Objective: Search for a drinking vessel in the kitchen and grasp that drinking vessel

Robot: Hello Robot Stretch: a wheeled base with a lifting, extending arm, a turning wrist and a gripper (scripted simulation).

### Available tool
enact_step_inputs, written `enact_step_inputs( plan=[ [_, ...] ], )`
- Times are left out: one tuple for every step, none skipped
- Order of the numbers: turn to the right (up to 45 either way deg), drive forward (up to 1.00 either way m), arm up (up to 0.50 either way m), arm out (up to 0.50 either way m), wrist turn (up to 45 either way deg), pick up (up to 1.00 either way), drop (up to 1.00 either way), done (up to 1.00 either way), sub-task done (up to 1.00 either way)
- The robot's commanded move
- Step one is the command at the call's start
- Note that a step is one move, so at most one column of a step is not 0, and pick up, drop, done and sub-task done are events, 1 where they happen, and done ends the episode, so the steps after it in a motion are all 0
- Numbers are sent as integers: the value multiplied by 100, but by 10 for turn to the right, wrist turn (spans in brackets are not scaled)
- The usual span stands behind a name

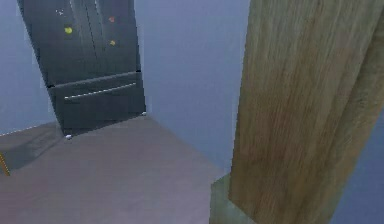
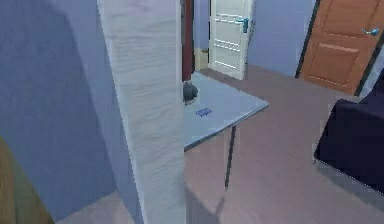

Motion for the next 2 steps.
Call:
enact_step_inputs(
  plan=[
    [-450, 0, 0, 0, 0, 0, 0, 0, 0],
    [-450, 0, 0, 0, 0, 0, 0, 0, 0]
  ],
)
